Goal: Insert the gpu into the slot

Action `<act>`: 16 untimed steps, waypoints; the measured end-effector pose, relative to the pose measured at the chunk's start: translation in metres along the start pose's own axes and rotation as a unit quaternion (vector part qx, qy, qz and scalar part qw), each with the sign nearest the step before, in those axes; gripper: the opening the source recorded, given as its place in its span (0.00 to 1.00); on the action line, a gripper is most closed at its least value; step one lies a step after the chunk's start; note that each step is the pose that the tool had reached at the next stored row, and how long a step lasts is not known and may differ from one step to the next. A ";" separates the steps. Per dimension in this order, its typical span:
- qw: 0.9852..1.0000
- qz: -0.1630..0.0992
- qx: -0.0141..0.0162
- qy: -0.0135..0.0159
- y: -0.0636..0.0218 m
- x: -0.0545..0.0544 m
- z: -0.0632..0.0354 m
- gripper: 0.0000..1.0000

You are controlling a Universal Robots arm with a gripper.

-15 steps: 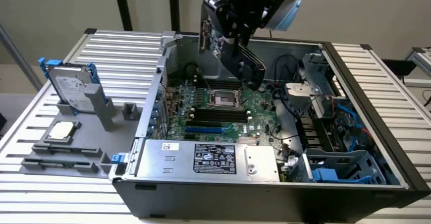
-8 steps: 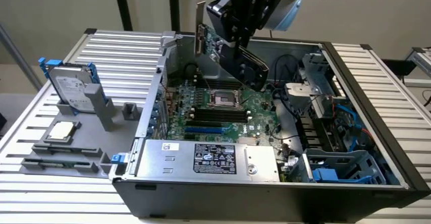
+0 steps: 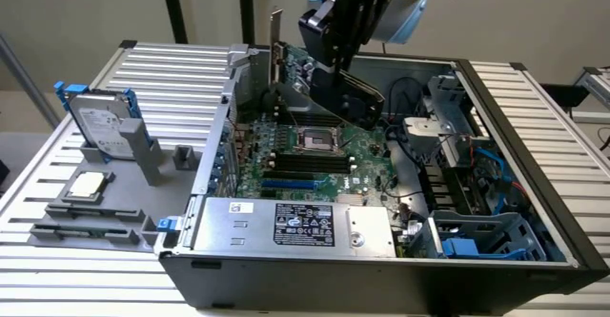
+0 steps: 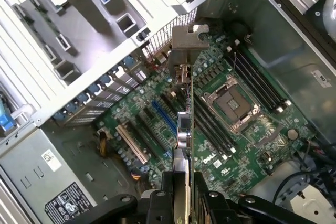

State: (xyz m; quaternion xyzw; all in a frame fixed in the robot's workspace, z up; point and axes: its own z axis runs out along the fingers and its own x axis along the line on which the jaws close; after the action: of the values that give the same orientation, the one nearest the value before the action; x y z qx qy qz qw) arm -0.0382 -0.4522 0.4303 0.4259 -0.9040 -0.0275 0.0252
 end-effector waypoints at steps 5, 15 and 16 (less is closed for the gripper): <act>0.999 -0.045 0.003 0.002 -0.0002 0.000 0.0034 0.26; 0.991 -0.136 0.006 0.006 -0.0009 0.000 0.0119 0.26; 0.989 -0.145 0.006 0.006 -0.0009 0.000 0.0130 0.26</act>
State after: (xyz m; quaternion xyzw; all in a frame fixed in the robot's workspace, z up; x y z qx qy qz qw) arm -0.0381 -0.4522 0.4172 0.5526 -0.8328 -0.0228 0.0238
